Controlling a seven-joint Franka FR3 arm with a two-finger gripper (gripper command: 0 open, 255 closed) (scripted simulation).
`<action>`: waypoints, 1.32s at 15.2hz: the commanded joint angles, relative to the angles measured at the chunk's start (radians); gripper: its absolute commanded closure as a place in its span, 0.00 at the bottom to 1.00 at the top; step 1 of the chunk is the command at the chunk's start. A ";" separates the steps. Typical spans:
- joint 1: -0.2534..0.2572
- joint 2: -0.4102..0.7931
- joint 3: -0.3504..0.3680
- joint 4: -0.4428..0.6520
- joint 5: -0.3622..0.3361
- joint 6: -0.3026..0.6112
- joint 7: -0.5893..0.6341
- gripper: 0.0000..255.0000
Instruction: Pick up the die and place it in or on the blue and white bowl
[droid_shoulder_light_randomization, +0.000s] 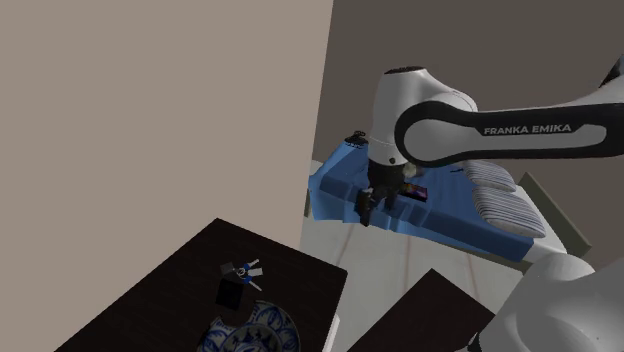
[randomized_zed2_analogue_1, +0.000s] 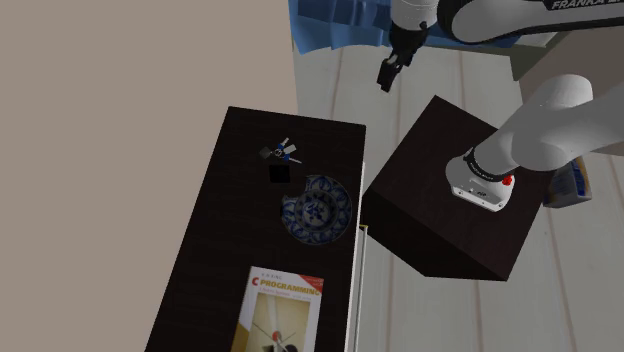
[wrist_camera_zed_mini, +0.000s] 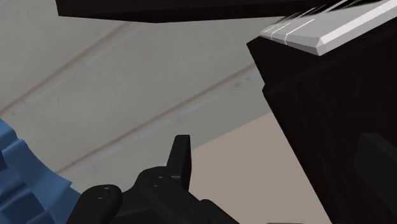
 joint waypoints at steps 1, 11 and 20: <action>0.012 0.052 0.031 0.013 0.015 0.044 0.033 0.00; 0.054 0.356 0.179 0.158 0.010 0.223 0.209 0.00; 0.118 0.677 0.262 0.383 -0.119 0.313 0.398 0.00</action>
